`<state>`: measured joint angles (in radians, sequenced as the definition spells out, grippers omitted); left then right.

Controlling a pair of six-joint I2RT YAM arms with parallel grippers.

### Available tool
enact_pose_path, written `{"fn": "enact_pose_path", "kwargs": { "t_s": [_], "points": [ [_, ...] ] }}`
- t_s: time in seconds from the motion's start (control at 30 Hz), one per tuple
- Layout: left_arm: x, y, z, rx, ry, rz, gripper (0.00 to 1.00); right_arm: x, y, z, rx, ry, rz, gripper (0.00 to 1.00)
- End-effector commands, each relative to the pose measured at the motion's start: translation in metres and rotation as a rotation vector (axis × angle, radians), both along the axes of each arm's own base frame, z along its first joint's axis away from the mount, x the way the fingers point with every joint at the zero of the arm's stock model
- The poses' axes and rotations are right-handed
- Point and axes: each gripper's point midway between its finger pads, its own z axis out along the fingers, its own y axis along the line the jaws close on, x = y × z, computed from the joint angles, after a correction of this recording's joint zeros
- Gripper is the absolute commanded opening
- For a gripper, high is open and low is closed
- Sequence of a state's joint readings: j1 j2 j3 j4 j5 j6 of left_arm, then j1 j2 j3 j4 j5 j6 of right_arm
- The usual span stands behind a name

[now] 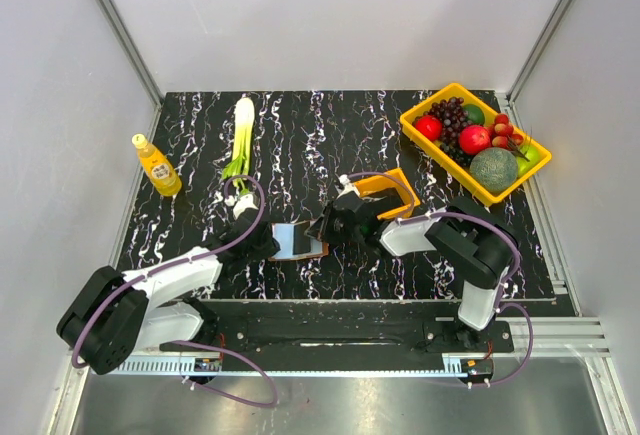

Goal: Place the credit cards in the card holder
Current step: Insert the credit card into the card holder.

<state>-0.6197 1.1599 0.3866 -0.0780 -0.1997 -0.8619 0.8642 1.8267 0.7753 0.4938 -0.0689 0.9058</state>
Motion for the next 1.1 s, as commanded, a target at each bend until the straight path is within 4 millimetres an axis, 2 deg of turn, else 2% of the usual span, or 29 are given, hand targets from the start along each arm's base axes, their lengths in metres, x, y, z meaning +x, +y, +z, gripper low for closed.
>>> {"fn": "enact_pose_path", "kwargs": {
  "t_s": [0.0, 0.13, 0.23, 0.5, 0.77, 0.9, 1.03, 1.07],
  "points": [
    [-0.015, 0.025, -0.017, 0.117, 0.062, 0.022, 0.0, -0.014, -0.019, -0.025, -0.094, 0.055, -0.028, 0.0],
    [-0.015, 0.025, -0.018, 0.12, 0.064, 0.023, 0.0, -0.021, -0.022, -0.033, -0.082, 0.109, -0.074, 0.0],
    [-0.014, 0.025, -0.017, 0.118, 0.061, 0.025, 0.0, -0.02, -0.029, -0.033, -0.08, 0.104, -0.127, 0.0],
    [-0.014, 0.024, -0.018, 0.121, 0.065, 0.02, 0.0, -0.033, -0.013, -0.039, -0.069, 0.134, -0.091, 0.0],
    [-0.015, 0.025, -0.018, 0.118, 0.063, 0.02, 0.0, -0.022, -0.006, -0.033, -0.099, 0.09, -0.071, 0.0],
    [-0.016, 0.024, -0.017, 0.117, 0.066, 0.018, 0.0, -0.01, -0.012, -0.03, -0.089, 0.083, -0.096, 0.0],
    [-0.015, 0.025, -0.017, 0.115, 0.06, 0.021, 0.0, -0.013, -0.006, -0.031, -0.067, 0.093, -0.071, 0.0],
    [-0.016, 0.025, -0.017, 0.114, 0.062, 0.02, 0.0, -0.019, -0.003, -0.035, -0.059, 0.113, -0.047, 0.0]
  ]
}}
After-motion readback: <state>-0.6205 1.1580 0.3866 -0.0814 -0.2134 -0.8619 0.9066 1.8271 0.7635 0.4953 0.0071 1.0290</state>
